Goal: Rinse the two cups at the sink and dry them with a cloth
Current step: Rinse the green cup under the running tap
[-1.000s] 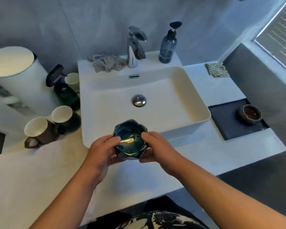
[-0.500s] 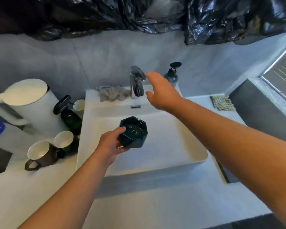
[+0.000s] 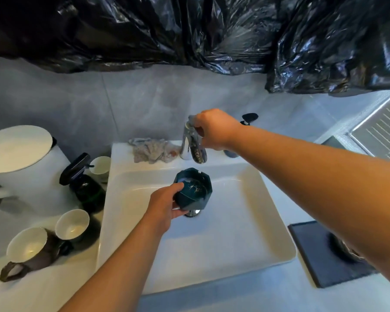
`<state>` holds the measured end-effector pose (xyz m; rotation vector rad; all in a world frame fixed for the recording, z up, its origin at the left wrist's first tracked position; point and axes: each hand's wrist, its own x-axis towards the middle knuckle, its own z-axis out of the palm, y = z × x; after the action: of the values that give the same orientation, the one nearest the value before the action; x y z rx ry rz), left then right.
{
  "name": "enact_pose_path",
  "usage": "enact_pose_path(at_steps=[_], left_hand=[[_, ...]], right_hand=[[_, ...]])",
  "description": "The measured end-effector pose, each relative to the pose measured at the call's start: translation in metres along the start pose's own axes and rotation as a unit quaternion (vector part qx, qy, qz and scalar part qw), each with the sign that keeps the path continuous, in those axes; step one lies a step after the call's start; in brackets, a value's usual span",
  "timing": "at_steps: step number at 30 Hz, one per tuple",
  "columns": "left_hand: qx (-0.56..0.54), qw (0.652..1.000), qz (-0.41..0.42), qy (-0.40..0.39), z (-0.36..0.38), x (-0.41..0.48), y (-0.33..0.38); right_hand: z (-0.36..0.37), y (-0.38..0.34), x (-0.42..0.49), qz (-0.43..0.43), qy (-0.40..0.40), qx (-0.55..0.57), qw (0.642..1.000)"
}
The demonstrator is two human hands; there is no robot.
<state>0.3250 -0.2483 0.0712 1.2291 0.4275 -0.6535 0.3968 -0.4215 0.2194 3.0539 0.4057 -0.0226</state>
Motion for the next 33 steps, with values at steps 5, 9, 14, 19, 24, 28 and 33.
enact_pose_path(at_steps=[5,9,14,19,24,28,33], left_hand=[[-0.001,1.0,-0.008,-0.01,0.006,0.009,-0.002],[-0.003,1.0,-0.006,-0.016,0.009,0.012,0.0],[-0.005,1.0,0.004,-0.026,0.014,0.01,0.005],[-0.003,1.0,0.006,-0.027,0.015,0.007,0.006],[0.004,1.0,0.009,-0.029,0.016,0.006,0.006],[0.002,1.0,0.004,-0.028,0.018,0.007,0.006],[-0.012,0.999,-0.002,-0.038,0.019,0.009,0.003]], right_hand=[[-0.002,0.0,0.002,0.015,0.0,0.004,1.0],[-0.011,0.0,0.005,0.021,-0.012,-0.003,1.0],[-0.018,0.002,0.01,0.028,-0.021,0.004,0.999],[-0.021,0.001,0.008,0.022,-0.017,0.009,1.0],[-0.023,0.002,0.01,0.017,-0.028,0.004,0.999],[-0.024,0.002,0.014,0.021,-0.035,0.003,0.999],[-0.013,0.007,-0.008,0.053,0.001,0.122,0.991]])
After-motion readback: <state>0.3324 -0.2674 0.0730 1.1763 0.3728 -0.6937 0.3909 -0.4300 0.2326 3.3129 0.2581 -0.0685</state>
